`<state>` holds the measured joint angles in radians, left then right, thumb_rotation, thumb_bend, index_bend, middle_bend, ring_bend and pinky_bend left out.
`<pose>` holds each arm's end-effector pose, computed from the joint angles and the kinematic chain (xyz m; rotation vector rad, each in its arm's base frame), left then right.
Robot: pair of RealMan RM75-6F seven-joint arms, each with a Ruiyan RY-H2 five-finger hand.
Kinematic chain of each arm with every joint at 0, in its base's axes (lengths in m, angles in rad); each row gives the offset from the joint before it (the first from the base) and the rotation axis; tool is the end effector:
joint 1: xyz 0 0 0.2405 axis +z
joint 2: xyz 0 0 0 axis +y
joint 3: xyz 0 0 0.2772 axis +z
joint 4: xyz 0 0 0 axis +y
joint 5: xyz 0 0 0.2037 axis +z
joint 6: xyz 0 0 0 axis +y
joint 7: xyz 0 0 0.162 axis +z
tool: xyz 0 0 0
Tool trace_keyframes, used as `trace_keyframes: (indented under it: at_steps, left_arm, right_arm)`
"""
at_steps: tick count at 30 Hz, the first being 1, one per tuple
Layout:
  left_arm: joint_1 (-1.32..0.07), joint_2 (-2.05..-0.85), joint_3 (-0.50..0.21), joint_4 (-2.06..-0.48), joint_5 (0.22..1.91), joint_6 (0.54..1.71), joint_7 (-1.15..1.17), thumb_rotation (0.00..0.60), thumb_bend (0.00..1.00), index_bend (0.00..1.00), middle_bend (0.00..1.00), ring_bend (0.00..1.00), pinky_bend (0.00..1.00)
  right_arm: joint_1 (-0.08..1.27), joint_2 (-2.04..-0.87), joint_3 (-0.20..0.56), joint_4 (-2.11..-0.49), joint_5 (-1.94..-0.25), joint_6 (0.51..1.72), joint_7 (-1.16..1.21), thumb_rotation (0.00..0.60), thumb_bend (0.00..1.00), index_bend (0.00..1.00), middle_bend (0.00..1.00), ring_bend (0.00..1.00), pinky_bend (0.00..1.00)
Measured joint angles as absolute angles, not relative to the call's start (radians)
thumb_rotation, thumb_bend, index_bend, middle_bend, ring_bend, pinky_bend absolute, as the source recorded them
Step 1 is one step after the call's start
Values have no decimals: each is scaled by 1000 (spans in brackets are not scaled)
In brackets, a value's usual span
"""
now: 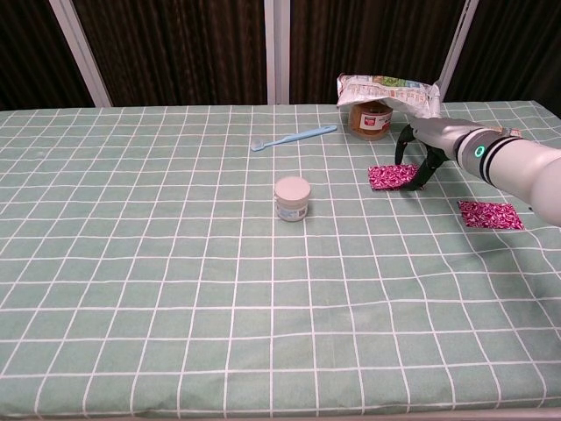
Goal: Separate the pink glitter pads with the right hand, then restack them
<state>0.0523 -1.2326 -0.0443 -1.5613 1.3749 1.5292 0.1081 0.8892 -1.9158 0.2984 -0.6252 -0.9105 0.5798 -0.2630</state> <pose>-0.3687 0.1488 0.1522 -1.1985 -0.9752 -0.7146 -0.2320 -0.4643 -0.0765 1.6620 -1.1087 0.5844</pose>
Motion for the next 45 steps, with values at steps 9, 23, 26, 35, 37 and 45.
trace_keyframes:
  at_steps: [9, 23, 26, 35, 37, 45]
  left_arm:
    - [54, -1234, -45, -1560, 1374, 1531, 107, 600, 173, 225, 146, 106, 126]
    - [55, -1238, -43, -1551, 1378, 1531, 97, 600, 173, 225, 146, 106, 126]
    - [56, -1238, -43, -1551, 1378, 1530, 96, 600, 173, 225, 146, 106, 126]
    - [54, -1242, -45, -1543, 1378, 1528, 87, 600, 173, 225, 146, 106, 126]
    - [51, -1245, -46, -1541, 1379, 1526, 86, 600, 173, 225, 146, 106, 126]
    - [45, -1251, -49, -1534, 1393, 1529, 76, 600, 173, 225, 146, 106, 126]
  right_arm:
    - [897, -1927, 301, -598, -931, 564, -241, 553, 154, 341, 63, 0, 0]
    - [882, -1913, 296, -616, -943, 570, -248, 531, 154, 255, 60, 0, 0]
    - [880, -1911, 295, -624, -945, 576, -250, 522, 153, 251, 59, 0, 0]
    - [838, -1850, 286, -752, -969, 641, -242, 518, 154, 256, 58, 0, 0]
    - [811, -1811, 278, -823, -975, 670, -244, 519, 153, 273, 58, 0, 0]
    - [662, -1621, 211, -1093, -989, 798, -264, 519, 154, 302, 58, 0, 0]
